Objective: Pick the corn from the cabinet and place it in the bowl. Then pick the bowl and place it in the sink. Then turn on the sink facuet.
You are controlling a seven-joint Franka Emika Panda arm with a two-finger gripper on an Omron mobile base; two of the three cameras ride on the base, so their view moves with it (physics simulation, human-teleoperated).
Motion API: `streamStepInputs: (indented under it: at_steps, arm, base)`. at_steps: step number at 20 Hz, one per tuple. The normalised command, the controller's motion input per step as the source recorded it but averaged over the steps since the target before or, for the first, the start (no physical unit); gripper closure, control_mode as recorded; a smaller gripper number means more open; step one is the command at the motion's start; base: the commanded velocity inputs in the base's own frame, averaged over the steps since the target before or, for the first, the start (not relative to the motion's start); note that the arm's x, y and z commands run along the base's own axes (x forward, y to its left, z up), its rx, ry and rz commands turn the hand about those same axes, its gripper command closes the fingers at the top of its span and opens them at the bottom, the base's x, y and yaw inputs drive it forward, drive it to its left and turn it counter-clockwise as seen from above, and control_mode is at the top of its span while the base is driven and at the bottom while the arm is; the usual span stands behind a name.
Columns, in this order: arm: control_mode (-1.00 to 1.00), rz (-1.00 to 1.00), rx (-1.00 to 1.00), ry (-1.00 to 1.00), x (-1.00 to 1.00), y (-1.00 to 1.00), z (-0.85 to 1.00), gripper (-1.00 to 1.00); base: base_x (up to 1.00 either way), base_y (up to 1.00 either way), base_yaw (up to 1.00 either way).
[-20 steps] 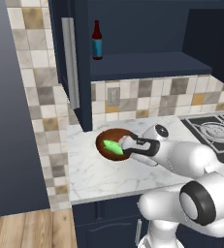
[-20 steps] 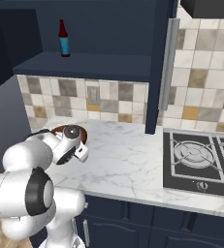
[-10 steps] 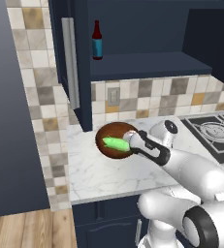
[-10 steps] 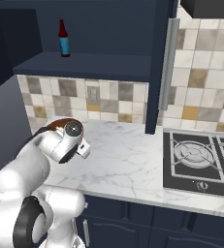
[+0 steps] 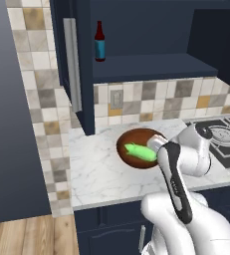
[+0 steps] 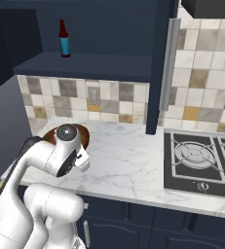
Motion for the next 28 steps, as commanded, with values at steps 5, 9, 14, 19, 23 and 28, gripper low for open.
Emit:
streamStepInputs:
  at_steps: [5, 9, 14, 19, 23, 28]
  arm:
    - [-1.00, -0.21, 0.17, 0.08, -0.95, -0.15, 1.00, 1.00]
    - [-1.00, -0.16, 0.18, 0.05, -0.86, -0.09, 1.00, 1.00]
    - [-1.00, -0.21, 0.11, 0.07, -0.67, -0.01, 0.77, 1.00]
    - [-1.00, -0.26, 0.00, 0.00, -0.47, 0.00, 0.26, 1.00]
    - [-1.00, -0.21, 0.00, -0.01, -0.69, -0.05, 0.29, 1.00]
    - [-1.00, -0.01, 0.00, -0.03, -0.31, 0.00, 0.03, 1.00]
  base:
    - [0.00, 0.00, 0.00]
    - [0.00, 0.00, 0.00]
    - [0.00, 0.00, 0.00]
    - [0.00, 0.00, 0.00]
    - [0.00, 0.00, 0.00]
    - [0.00, 0.00, 0.00]
